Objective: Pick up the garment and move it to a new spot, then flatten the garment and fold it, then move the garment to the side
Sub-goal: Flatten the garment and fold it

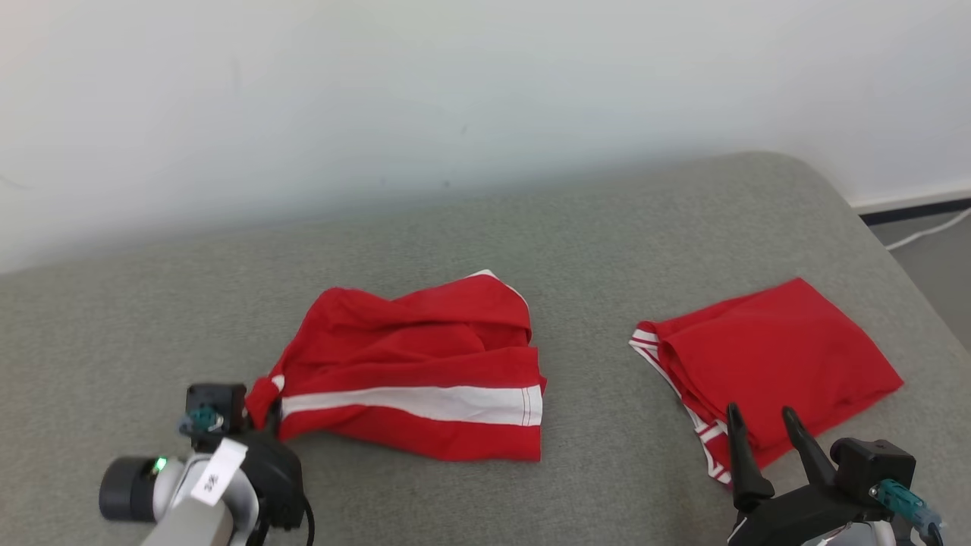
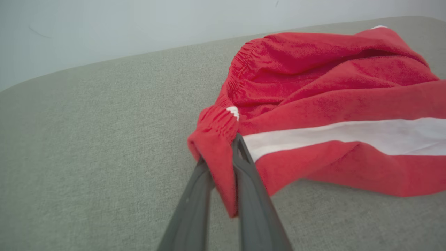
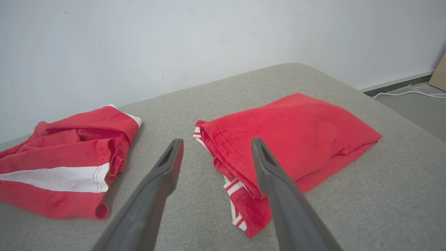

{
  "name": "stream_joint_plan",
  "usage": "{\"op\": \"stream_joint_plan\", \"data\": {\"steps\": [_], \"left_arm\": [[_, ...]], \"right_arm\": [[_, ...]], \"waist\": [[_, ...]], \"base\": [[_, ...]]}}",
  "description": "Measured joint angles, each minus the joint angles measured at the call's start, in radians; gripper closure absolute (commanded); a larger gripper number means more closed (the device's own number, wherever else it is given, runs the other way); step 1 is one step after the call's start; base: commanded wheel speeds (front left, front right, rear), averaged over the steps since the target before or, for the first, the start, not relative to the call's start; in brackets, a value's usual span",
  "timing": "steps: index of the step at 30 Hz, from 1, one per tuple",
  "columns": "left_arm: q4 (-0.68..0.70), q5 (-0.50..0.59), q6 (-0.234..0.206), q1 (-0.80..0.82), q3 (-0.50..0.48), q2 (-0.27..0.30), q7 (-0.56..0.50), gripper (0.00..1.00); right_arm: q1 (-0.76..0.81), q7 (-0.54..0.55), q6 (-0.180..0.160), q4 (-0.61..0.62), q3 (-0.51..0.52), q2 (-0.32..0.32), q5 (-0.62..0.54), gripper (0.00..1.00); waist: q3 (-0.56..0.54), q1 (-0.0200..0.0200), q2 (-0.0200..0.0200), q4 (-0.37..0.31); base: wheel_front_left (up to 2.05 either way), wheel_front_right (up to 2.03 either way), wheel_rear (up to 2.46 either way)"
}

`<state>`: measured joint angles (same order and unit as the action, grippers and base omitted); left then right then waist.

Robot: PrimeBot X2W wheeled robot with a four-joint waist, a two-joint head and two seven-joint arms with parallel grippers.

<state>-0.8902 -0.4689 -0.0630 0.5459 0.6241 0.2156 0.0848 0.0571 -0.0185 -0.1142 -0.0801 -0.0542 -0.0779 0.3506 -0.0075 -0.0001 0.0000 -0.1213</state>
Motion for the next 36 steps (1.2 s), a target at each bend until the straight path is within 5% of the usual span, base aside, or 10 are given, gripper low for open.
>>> {"op": "stream_joint_plan", "data": {"steps": [5,6,8,23,36], "left_arm": [[-0.004,-0.010,-0.009,-0.065,-0.007,0.002,0.012,0.98],[-0.005,-0.017,-0.009,-0.077,-0.014,0.002,0.015,0.90],[-0.005,-0.039,-0.017,-0.095,-0.026,0.004,0.023,0.00],[0.081,-0.110,-0.027,-0.218,-0.116,0.023,0.140,0.00],[0.430,-0.103,-0.045,-0.445,-0.188,0.059,0.166,0.00]], "right_arm": [[0.001,0.002,0.000,0.002,-0.010,-0.001,-0.001,0.00],[0.001,0.004,0.000,0.002,-0.015,0.000,-0.001,0.00],[0.001,0.010,0.000,0.005,-0.020,0.000,-0.002,0.00],[0.024,0.019,0.000,0.000,-0.005,-0.019,-0.002,0.00],[0.043,0.020,0.041,-0.008,-0.028,-0.041,-0.002,0.00]], "waist": [[-0.019,0.0000,0.0000,0.035],[-0.024,0.0000,0.0000,0.038],[-0.031,-0.0001,0.0000,0.043],[-0.074,0.0000,0.0000,0.040],[-0.134,0.0000,0.0000,0.079]], "base": [[0.00,0.00,0.00],[0.00,0.00,0.00],[0.00,0.00,0.00],[0.00,0.00,0.00],[0.00,0.00,0.00]]}}
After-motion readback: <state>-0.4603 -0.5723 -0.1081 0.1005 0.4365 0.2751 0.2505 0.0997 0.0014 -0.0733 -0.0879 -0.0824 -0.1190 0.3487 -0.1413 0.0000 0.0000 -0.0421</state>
